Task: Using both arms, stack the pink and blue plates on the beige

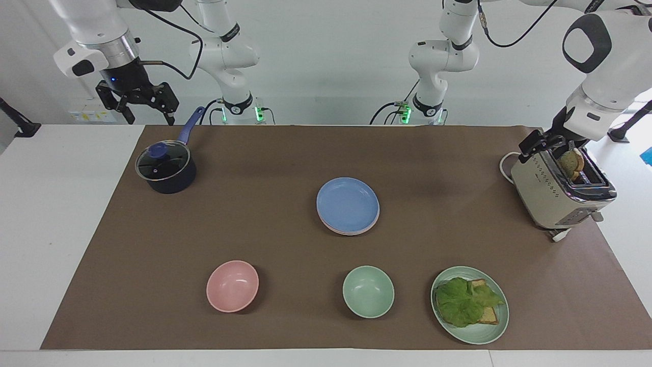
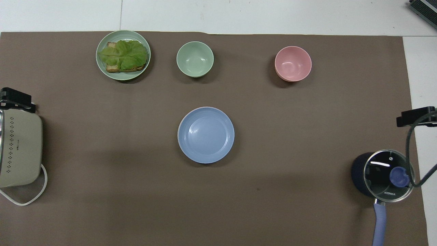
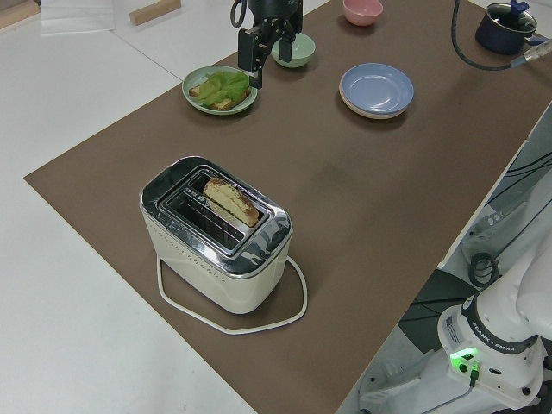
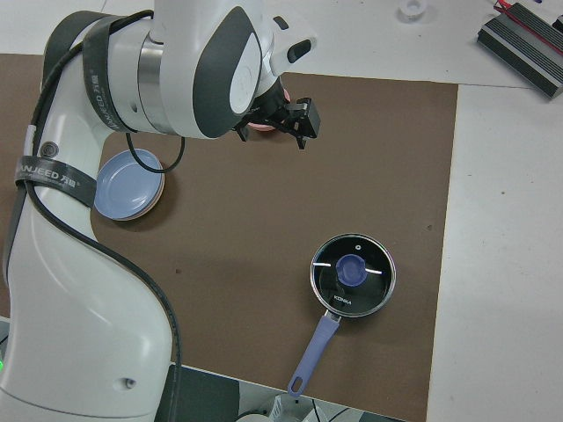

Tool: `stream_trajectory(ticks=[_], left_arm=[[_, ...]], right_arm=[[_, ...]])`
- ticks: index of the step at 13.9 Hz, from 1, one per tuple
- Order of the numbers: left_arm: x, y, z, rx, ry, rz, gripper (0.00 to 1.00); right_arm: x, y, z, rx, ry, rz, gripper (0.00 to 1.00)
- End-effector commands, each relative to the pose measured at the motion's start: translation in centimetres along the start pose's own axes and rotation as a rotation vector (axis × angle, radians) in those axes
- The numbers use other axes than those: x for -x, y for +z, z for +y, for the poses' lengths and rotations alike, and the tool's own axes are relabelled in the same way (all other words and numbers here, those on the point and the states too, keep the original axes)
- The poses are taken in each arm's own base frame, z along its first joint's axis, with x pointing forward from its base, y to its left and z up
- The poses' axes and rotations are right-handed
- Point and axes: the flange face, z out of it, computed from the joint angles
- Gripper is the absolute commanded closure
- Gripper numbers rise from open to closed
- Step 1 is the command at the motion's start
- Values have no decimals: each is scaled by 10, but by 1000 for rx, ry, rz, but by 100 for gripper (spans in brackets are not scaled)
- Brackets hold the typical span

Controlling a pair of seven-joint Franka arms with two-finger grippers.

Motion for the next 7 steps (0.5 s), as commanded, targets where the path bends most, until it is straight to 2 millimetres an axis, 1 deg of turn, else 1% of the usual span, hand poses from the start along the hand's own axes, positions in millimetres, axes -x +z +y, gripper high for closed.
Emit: stream_trajectory(ticks=[1, 3, 7], left_arm=[[3, -5, 0, -8, 7, 1, 0], [3, -5, 0, -8, 7, 1, 0], [3, -5, 0, -8, 7, 1, 0]], right_arm=[[5, -4, -4, -7, -13, -7, 0], [5, -12, -7, -13, 13, -21, 0], [7, -13, -8, -26, 31, -10, 0]])
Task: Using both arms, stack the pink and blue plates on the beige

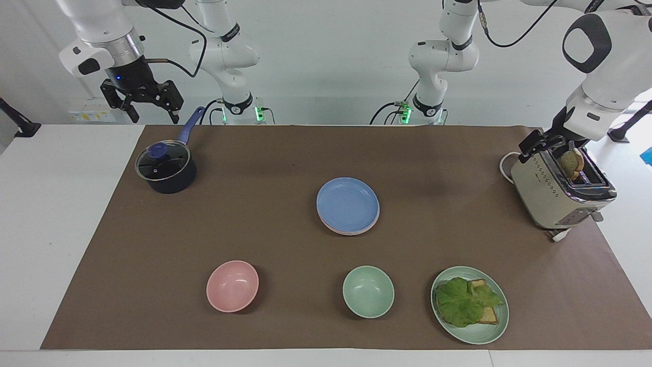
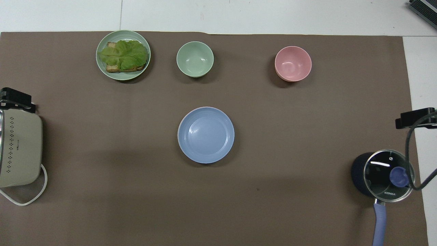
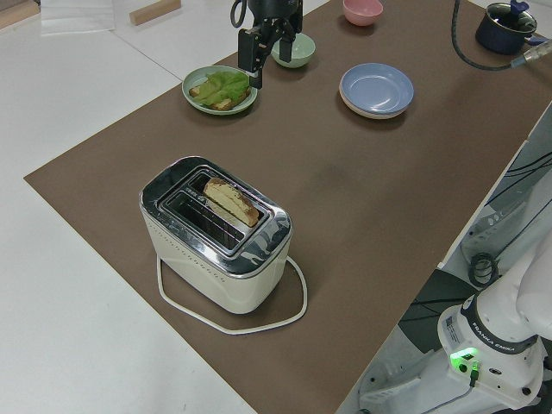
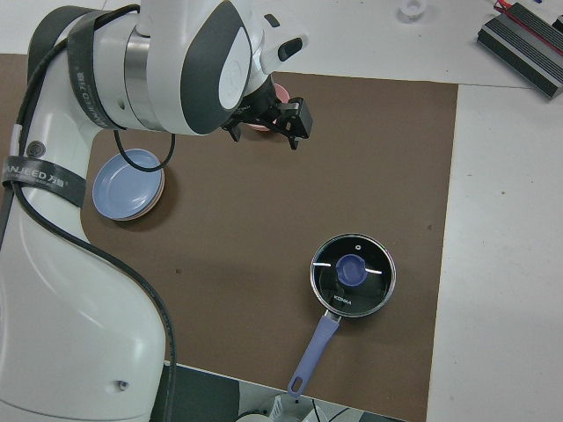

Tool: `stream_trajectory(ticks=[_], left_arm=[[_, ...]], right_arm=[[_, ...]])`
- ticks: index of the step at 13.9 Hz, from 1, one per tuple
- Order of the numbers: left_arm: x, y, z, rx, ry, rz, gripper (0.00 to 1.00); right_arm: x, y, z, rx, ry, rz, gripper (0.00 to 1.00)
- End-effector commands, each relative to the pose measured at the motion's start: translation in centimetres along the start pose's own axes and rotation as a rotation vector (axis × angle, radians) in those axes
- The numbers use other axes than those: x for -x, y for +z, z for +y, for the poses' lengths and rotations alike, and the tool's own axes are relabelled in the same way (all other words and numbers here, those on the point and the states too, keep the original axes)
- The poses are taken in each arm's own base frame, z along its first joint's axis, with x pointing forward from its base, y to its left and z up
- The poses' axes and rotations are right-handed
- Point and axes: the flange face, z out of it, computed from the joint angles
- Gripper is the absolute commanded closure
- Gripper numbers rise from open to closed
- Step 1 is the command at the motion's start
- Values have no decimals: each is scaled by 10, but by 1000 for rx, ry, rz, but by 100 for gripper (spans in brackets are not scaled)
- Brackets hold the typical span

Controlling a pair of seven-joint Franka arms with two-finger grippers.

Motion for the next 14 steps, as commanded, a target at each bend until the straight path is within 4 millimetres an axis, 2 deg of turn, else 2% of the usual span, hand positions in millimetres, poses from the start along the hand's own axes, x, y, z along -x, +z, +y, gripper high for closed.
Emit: stream_trajectory(ticks=[1, 14], left_arm=[[3, -6, 0, -8, 7, 2, 0], [3, -5, 0, -8, 7, 1, 0]], right_arm=[[3, -3, -2, -20, 16, -1, 0], [6, 0, -2, -21, 7, -10, 0]])
